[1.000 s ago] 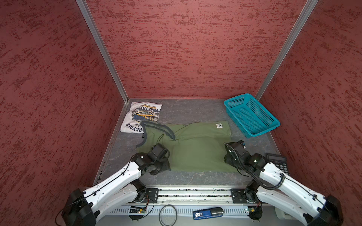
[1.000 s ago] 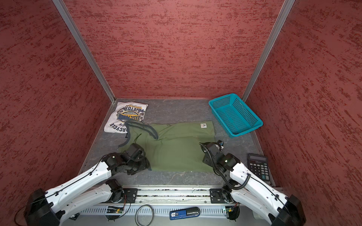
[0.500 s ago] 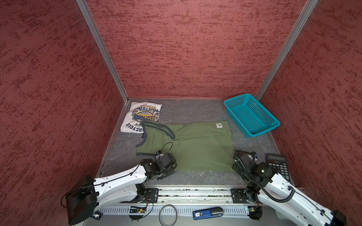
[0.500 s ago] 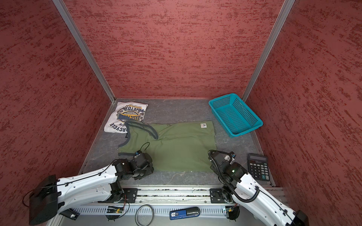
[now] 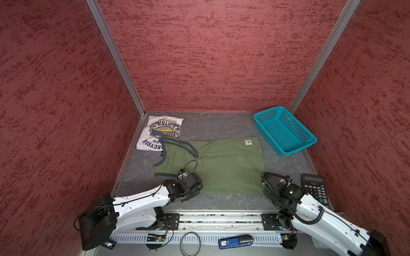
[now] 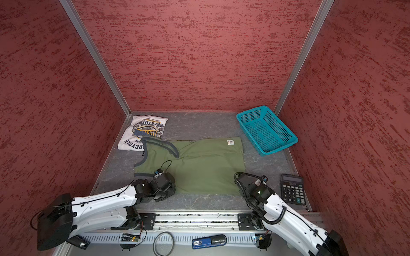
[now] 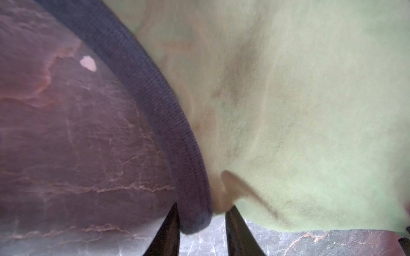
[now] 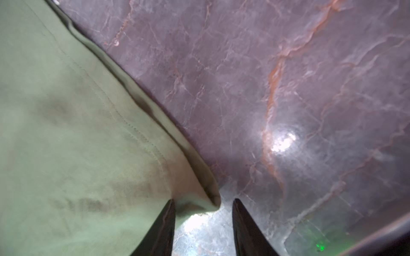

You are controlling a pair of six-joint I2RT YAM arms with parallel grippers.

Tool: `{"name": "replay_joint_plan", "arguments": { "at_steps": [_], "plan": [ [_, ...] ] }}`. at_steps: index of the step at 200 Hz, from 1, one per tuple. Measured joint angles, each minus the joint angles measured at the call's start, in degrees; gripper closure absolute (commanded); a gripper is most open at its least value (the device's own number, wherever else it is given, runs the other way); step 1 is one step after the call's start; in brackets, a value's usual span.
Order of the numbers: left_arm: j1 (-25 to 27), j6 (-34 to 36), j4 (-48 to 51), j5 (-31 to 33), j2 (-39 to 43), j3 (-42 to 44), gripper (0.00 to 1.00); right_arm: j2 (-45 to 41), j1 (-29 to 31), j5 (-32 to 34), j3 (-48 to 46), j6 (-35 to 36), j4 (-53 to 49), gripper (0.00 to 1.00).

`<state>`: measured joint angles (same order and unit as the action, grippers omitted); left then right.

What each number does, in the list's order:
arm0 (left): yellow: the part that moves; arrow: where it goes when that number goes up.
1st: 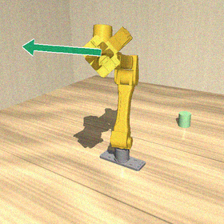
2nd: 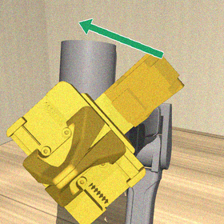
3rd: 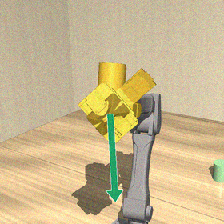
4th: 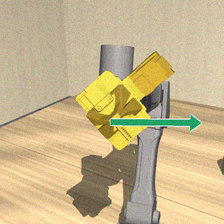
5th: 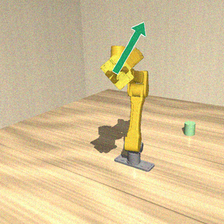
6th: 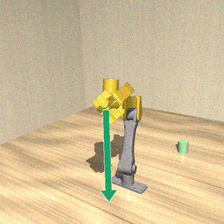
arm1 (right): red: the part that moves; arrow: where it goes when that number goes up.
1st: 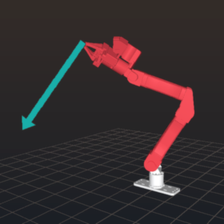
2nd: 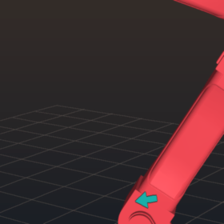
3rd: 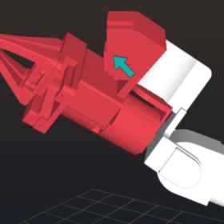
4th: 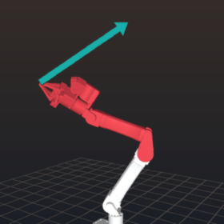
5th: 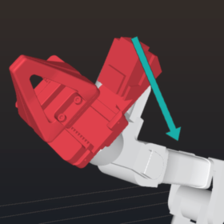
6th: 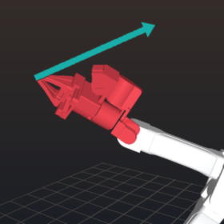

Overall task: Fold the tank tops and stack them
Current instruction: 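Grasp the near corners of the green tank top with both grippers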

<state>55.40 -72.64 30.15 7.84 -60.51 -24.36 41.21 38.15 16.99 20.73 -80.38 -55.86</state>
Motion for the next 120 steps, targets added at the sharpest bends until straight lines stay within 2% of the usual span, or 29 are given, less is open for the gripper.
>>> {"name": "replay_joint_plan", "arguments": {
  "at_steps": [33, 57, 74, 89, 120],
  "plan": [
    [0.0, 0.0, -0.92, 0.0, -1.07, 0.0, 0.69, 3.26, -0.02, 0.17, 0.0, -0.02, 2.56, 0.57],
    [-0.09, -0.17, -1.14, 0.09, -1.31, 0.0, 0.77, 6.25, -0.04, 0.17, 0.22, -0.02, 4.39, 0.58],
    [-0.31, 0.44, -1.46, 0.07, -1.31, 0.0, 0.87, 8.0, -0.07, 0.15, 0.33, -0.02, 5.31, 0.61],
    [-0.7, 1.16, -1.62, 0.15, -1.31, -0.2, 0.91, 8.26, -0.09, 0.17, 0.33, 0.0, 5.51, 0.68],
    [-2.23, 3.26, -1.7, -0.28, -1.31, -1.57, 0.96, 8.26, -0.13, 0.46, 0.48, -0.13, 5.51, 0.91]
  ]
}}
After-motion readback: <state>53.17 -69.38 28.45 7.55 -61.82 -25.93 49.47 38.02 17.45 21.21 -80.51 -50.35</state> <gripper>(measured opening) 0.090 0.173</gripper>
